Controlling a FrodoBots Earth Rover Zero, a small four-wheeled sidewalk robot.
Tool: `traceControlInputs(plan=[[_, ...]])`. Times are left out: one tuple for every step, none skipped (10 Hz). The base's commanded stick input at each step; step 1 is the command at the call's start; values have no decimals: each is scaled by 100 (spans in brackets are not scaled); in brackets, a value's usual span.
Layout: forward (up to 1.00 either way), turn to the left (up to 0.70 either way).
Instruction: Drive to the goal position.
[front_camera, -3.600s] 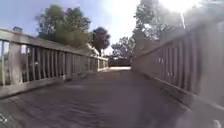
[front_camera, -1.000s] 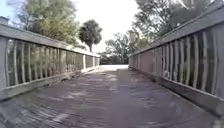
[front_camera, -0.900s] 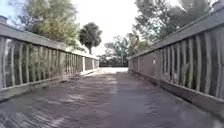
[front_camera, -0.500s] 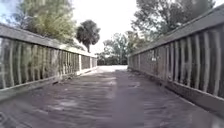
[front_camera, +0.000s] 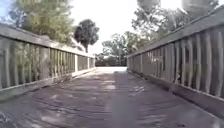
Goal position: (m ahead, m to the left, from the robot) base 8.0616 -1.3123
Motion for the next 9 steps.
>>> traceControlInputs(plan=[[70, 0], [70, 0], [70, 0], [70, 0], [70, 0], [70, 0], [70, 0], [70, 0], [70, 0]])
